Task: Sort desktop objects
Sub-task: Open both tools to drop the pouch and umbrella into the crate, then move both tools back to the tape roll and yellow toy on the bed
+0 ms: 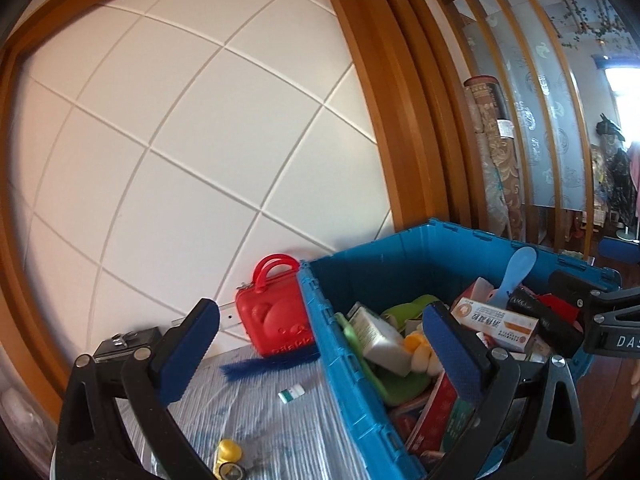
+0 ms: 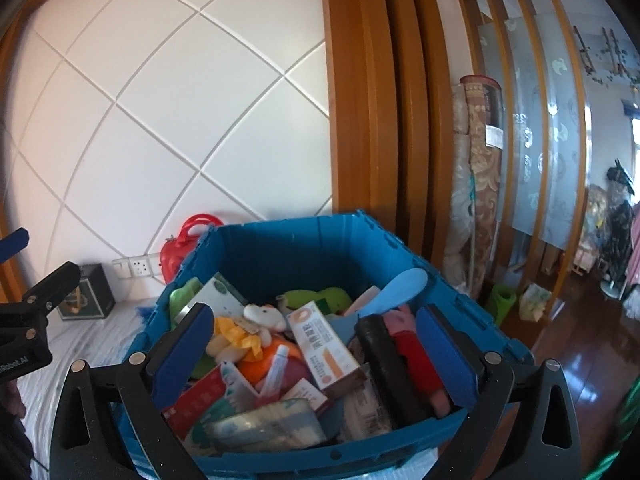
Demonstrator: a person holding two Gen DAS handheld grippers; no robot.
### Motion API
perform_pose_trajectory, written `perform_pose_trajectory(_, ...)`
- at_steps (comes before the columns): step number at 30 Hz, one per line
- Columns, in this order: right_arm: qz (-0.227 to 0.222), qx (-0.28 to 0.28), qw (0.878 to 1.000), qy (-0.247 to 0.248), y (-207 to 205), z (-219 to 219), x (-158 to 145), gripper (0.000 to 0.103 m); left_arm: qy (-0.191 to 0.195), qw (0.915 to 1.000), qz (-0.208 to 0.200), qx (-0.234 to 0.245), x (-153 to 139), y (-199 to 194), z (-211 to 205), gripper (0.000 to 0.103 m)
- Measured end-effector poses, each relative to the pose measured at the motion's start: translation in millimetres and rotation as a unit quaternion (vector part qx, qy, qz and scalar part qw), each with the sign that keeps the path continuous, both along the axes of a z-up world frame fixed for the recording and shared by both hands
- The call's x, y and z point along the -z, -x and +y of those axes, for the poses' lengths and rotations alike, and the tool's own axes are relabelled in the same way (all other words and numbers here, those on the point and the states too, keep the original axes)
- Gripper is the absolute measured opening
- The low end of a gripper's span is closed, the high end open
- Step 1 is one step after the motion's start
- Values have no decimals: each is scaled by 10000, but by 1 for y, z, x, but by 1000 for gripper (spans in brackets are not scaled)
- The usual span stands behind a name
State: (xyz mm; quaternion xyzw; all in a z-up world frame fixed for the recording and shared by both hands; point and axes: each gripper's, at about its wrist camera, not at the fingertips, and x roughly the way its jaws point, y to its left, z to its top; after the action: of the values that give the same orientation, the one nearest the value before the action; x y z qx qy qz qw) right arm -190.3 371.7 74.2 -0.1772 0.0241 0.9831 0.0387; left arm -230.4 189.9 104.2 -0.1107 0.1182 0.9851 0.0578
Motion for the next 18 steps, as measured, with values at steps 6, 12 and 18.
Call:
perform_pose_trajectory(6, 22, -66, 10000, 38, -6, -16, 3, 102, -132, 9998, -52, -101, 8, -9, -24, 103)
perform_pose_trajectory(12, 32, -143, 9999, 43, -10, -45, 4, 102, -176, 9995, -140, -225, 20, -12, -66, 103)
perform_pose_trajectory(18, 45, -296, 9995, 73, -9, -96, 6, 102, -219, 9980, -189, -558, 36, -13, -153, 103)
